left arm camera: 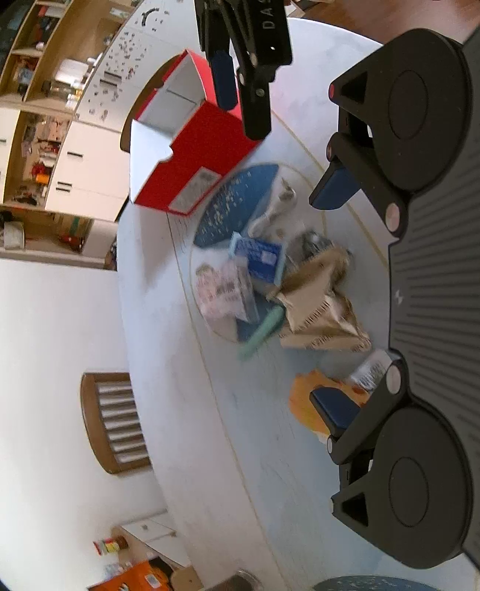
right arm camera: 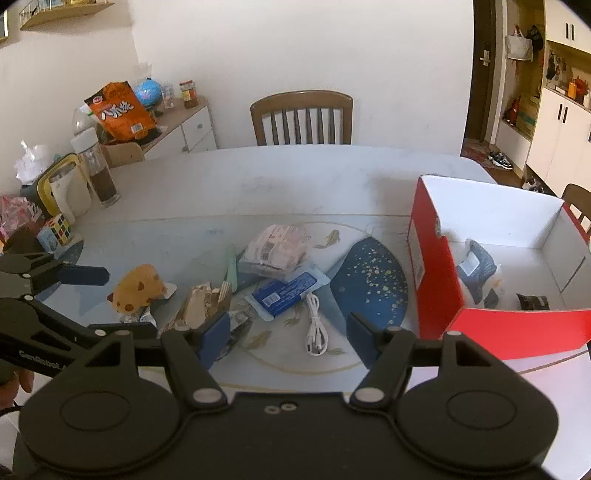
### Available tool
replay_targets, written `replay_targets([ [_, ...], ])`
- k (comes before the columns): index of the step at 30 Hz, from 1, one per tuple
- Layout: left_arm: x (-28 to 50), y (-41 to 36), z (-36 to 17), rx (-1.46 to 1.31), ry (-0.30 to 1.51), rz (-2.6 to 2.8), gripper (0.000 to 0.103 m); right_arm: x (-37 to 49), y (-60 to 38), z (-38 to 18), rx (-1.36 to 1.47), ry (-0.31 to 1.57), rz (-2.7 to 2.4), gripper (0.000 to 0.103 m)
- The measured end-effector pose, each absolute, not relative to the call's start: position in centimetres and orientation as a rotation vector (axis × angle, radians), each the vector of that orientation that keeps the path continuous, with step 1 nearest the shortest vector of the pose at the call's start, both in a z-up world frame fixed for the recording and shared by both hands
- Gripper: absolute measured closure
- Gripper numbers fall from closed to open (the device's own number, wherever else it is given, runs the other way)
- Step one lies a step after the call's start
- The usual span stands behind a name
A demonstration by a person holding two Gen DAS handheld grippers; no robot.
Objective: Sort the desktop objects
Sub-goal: 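Withdraw both grippers from the shoebox back over the table pile, then grasp the orange plush toy with the left gripper while the right gripper grasps a clear plastic packet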
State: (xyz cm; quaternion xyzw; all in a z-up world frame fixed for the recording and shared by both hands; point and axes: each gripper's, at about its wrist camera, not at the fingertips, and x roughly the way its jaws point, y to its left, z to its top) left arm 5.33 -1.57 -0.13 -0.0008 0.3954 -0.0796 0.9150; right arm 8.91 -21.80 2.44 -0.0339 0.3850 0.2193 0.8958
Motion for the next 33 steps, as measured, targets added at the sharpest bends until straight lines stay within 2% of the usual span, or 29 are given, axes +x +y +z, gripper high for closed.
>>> replay_targets([
  [33, 7.2, 4.2, -3.8, 0.028, 0.807, -0.011, 0.0, 10.3, -16.6, -2.6, -0.106, 0.894, 0.528, 0.035],
])
